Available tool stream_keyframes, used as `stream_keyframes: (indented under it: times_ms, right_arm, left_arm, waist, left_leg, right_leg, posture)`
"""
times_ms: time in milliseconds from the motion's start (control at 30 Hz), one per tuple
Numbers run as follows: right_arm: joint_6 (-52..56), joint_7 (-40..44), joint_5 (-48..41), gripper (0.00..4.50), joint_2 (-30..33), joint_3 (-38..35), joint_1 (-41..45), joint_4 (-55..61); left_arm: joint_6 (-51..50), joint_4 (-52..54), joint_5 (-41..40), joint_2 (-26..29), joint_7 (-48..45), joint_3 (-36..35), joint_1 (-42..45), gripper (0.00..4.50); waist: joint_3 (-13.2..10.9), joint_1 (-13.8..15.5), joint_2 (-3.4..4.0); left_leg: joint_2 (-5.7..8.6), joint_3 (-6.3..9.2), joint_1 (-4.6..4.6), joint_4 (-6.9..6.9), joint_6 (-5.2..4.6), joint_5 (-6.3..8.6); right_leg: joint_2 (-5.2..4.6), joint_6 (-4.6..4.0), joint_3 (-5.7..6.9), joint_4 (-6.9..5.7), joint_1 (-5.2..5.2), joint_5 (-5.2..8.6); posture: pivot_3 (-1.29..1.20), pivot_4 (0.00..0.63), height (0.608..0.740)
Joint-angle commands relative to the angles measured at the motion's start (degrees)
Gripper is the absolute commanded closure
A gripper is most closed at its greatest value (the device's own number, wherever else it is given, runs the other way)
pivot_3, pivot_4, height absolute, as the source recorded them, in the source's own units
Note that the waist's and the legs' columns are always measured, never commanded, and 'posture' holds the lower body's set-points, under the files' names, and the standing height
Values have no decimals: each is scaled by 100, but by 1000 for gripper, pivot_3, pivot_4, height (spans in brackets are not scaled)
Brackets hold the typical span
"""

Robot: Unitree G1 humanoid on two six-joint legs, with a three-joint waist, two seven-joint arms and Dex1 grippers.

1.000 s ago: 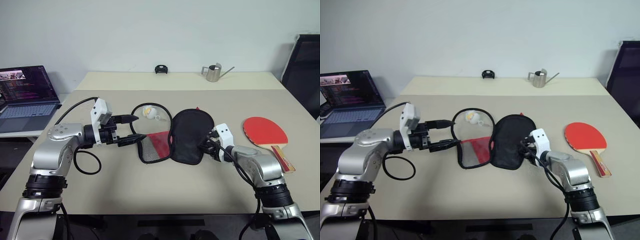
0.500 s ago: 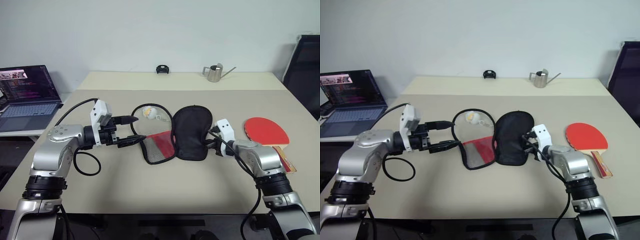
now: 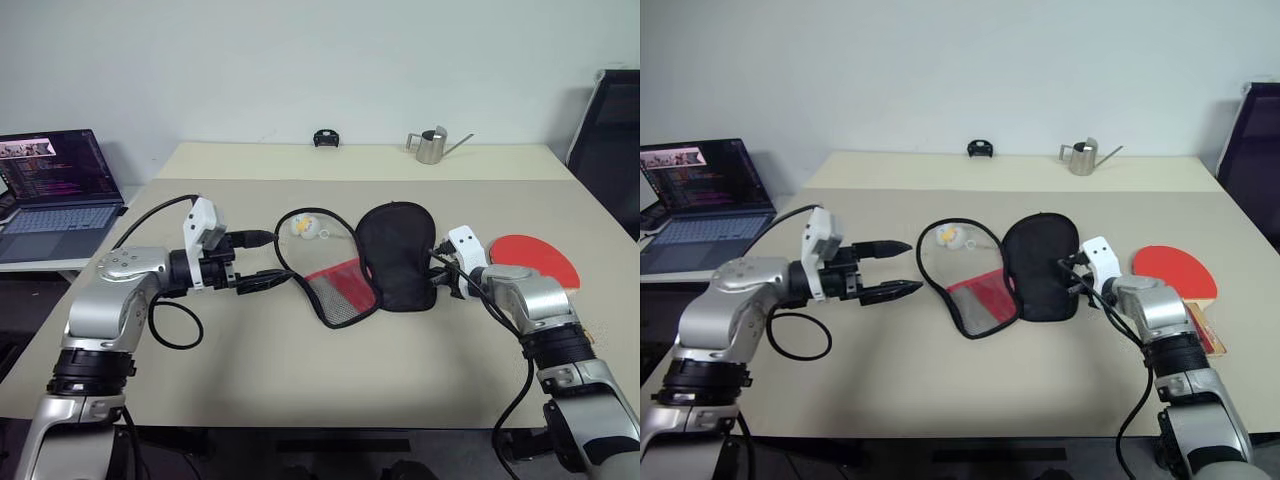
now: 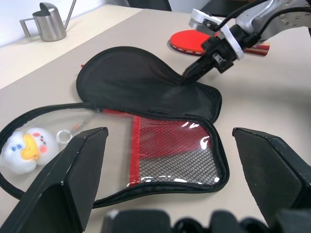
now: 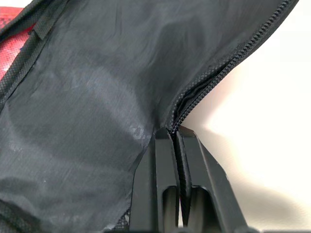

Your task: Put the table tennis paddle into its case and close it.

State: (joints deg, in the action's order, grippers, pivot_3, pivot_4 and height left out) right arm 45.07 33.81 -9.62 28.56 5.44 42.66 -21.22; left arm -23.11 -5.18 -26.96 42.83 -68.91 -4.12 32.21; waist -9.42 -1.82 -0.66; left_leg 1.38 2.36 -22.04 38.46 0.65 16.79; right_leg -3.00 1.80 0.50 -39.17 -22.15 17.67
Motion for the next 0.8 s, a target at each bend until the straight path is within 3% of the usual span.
stream_keyframes:
  times_ms: [33,267,400,633,800]
  right_arm:
    - [-297,102,185,4470,128,19,249,-195]
    - [-567,134,386,4470,123,-36,412,-529]
    - [-616,133,441,3536,125,-73,450,-606]
    - [-1009,4,685,1129,244,-86,591,-729]
    - [-1019,23,554,1129,649,-491,591,-421]
  left_arm:
    - [106,26,5,-2,-37,-17,156,0]
    - [89,38,31,-8,-57,-35,165,0]
    - [79,41,30,-9,-57,-32,167,0]
    - [80,-3,46,-49,-70,19,220,0]
    - [62,49,16,-98,-58,45,217,0]
  waist:
    - [0,-1,0]
    - [0,-1,0]
    - [0,-1,0]
    - [0,-1,0]
    - [-1,9,0]
  left_leg:
    - [0,0,0,0,0,0]
    - [0,0,-3,0,2,-1]
    - [0,1,-3,0,12,-7]
    - [0,0,-4,0,15,-9]
    - [0,0,-8,-1,16,-9]
  right_leg:
    - [0,0,-1,0,0,0]
    - [0,0,0,2,-1,0]
    - [0,0,0,2,-1,0]
    - [0,0,0,2,-3,0]
    - [-1,0,0,4,-5,0]
  posture:
    - [0,150,740]
    - [0,150,740]
    - [0,150,740]
    - [0,150,740]
    - [0,150,740]
